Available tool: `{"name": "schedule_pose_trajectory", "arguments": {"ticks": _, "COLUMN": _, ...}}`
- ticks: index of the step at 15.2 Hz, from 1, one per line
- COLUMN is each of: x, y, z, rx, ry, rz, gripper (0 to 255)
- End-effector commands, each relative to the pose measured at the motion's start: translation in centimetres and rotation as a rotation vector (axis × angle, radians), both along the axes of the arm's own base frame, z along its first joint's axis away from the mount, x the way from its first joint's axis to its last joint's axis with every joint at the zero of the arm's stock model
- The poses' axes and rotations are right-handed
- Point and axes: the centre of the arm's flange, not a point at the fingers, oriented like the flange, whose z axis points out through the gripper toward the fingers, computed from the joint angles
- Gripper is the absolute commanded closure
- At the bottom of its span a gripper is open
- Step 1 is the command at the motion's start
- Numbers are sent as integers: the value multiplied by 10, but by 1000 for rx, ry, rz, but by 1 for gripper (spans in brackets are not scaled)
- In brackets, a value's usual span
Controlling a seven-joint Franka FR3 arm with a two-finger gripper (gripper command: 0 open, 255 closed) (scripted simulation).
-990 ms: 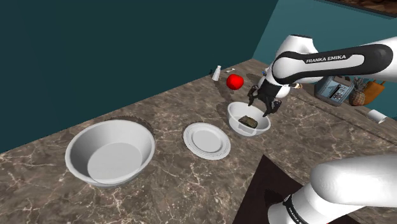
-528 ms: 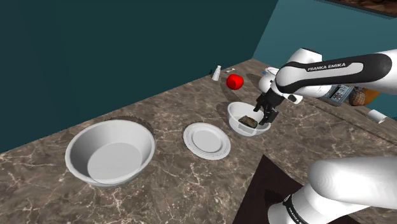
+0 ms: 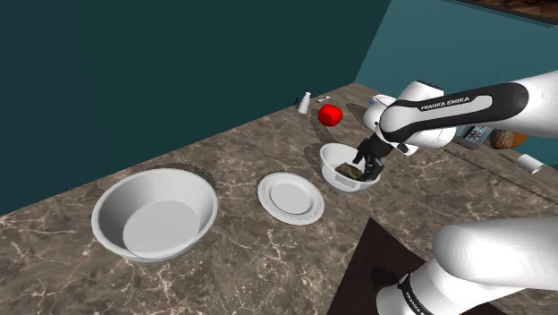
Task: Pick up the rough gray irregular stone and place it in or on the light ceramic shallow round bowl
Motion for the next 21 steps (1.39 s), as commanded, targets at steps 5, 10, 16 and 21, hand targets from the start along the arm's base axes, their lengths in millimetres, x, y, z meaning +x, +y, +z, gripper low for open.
{"name": "schedule_pose_trajectory", "arguments": {"ticks": 5, "x": 0, "y": 0, "z": -1, "rx": 0, "ry": 0, "rz": 0, "gripper": 0}}
{"name": "schedule_pose_trajectory", "arguments": {"ticks": 10, "x": 0, "y": 0, "z": -1, "rx": 0, "ry": 0, "rz": 0, "gripper": 255}}
{"name": "schedule_pose_trajectory", "arguments": {"ticks": 16, "x": 0, "y": 0, "z": 4, "rx": 0, "ry": 0, "rz": 0, "gripper": 255}}
{"name": "schedule_pose_trajectory", "arguments": {"ticks": 21, "x": 0, "y": 0, "z": 30, "rx": 0, "ry": 0, "rz": 0, "gripper": 255}}
